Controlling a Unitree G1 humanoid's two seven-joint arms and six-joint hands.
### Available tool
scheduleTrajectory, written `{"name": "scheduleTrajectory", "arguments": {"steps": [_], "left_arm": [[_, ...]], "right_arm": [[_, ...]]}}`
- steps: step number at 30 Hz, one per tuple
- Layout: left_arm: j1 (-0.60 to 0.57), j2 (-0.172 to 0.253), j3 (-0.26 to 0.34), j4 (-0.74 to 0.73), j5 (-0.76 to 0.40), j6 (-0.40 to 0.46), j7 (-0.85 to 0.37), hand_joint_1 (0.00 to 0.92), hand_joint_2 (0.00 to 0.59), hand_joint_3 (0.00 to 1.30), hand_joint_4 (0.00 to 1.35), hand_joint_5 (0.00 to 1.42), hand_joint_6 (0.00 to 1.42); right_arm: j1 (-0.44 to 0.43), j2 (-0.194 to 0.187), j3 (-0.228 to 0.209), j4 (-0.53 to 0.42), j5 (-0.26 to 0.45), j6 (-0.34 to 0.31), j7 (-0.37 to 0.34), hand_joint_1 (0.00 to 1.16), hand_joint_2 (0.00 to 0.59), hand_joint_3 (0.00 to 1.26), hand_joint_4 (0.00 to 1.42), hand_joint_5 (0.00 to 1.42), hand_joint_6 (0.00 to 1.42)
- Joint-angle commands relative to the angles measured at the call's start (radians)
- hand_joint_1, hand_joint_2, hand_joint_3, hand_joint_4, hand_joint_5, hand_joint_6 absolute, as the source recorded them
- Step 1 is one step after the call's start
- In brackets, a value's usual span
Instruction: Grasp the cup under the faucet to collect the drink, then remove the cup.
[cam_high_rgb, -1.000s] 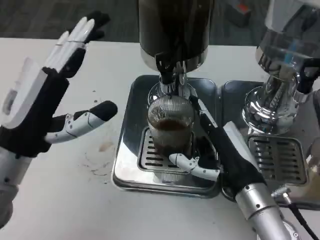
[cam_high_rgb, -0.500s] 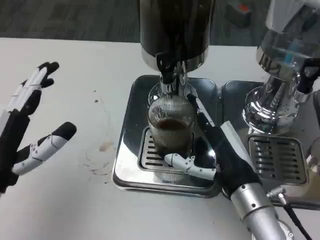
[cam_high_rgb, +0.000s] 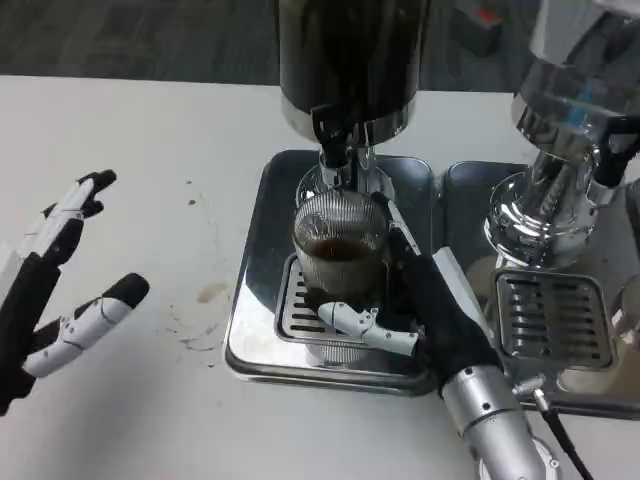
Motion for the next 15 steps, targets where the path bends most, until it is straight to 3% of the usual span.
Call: {"name": "scheduleTrajectory", "arguments": {"steps": [1, 15], "left_arm": [[0.023, -0.009, -0.006, 0.008, -0.01, -0.004, -0.008, 0.0, 0.162, 0.07, 0.0, 0.12, 0.01], [0.056, -0.016, 0.006, -0.017, -0.003, -0.001, 0.012, 0.0, 0.165, 0.09, 0.0, 0.12, 0.01]], "right_arm": [[-0.026, 0.014, -0.011, 0.035, 0.023, -0.011, 0.004, 0.81, 0.18, 0.0, 0.0, 0.0, 0.0], [-0.064, 0.036, -0.011, 0.087, 0.042, -0.005, 0.025, 0.8, 0.189, 0.0, 0.0, 0.0, 0.03]]}}
